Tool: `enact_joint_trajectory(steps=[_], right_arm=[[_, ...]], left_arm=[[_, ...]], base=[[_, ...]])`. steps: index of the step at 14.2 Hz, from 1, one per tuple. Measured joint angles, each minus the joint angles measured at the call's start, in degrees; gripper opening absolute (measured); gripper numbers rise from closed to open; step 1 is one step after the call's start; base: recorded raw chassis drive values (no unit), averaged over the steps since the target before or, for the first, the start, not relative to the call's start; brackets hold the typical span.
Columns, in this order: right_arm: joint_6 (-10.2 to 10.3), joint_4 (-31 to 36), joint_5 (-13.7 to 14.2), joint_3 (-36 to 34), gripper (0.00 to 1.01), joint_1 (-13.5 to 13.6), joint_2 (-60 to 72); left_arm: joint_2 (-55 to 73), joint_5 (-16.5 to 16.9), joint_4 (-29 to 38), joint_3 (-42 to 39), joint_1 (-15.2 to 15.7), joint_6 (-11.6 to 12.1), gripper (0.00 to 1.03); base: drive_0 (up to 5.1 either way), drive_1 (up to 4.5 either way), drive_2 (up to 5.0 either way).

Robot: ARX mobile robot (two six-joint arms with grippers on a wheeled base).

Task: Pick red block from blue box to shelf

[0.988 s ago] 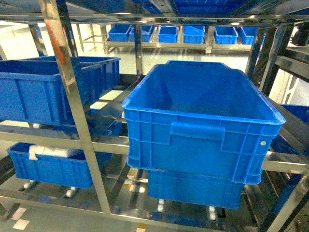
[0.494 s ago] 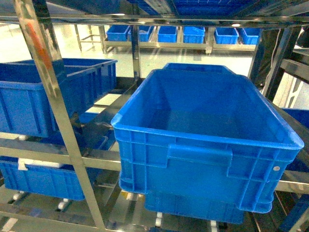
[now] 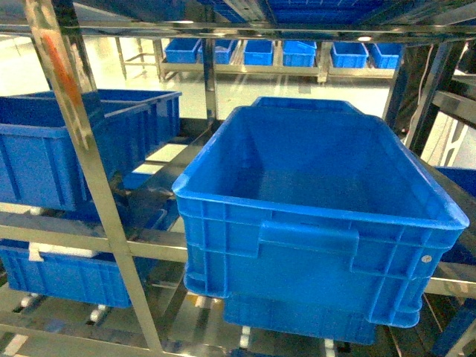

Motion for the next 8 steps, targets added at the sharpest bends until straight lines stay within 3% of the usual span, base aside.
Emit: enact_joint_trajectory(steps=[8], right_arm=[[0.00,0.00,0.00,0.00,0.26,0.00,0.00]], left_arm=[[0.00,0.00,0.00,0.00,0.00,-0.02,0.98]], base=[[0.0,0.00,0.0]])
